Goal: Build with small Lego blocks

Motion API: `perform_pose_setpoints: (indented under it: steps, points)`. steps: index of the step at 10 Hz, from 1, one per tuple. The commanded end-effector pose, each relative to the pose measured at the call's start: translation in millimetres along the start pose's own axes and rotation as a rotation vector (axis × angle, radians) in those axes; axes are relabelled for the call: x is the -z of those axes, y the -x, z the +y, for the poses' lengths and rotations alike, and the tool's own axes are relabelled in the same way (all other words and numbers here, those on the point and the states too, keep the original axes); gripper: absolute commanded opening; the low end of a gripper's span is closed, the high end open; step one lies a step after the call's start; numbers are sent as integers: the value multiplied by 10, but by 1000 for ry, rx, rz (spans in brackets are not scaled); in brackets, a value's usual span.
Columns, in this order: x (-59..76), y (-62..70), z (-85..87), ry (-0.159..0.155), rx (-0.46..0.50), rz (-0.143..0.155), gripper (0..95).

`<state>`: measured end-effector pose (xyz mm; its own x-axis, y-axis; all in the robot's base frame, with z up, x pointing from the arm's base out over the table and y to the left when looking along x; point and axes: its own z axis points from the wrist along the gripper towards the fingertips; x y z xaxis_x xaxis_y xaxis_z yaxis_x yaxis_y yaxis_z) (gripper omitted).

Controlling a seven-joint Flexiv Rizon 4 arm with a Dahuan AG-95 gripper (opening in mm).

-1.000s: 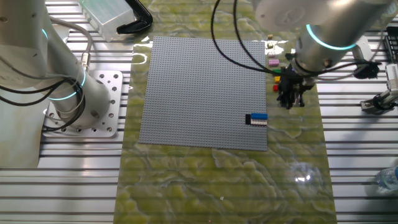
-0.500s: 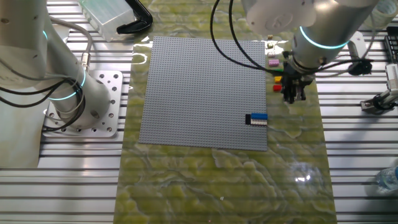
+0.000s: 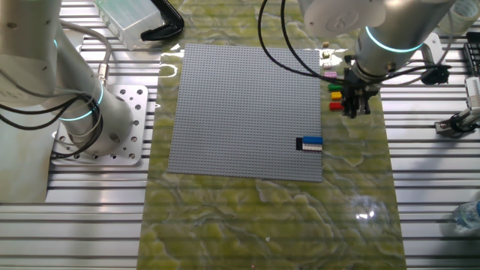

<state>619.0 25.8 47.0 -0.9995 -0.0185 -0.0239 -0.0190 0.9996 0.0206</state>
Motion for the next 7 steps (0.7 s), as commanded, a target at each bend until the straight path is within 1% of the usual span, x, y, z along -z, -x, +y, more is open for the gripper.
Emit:
perform_pose_setpoints:
  steps: [1, 2, 5, 6, 7]
  points:
    - [-18, 4, 19, 8, 3, 2, 190]
    - [-36, 1, 43, 16, -5, 2, 190]
    - [-102, 4, 103, 18, -21, -2, 190]
    - [-116, 10, 116, 18, -22, -1, 380]
    - [-131, 16, 134, 19, -25, -1, 380]
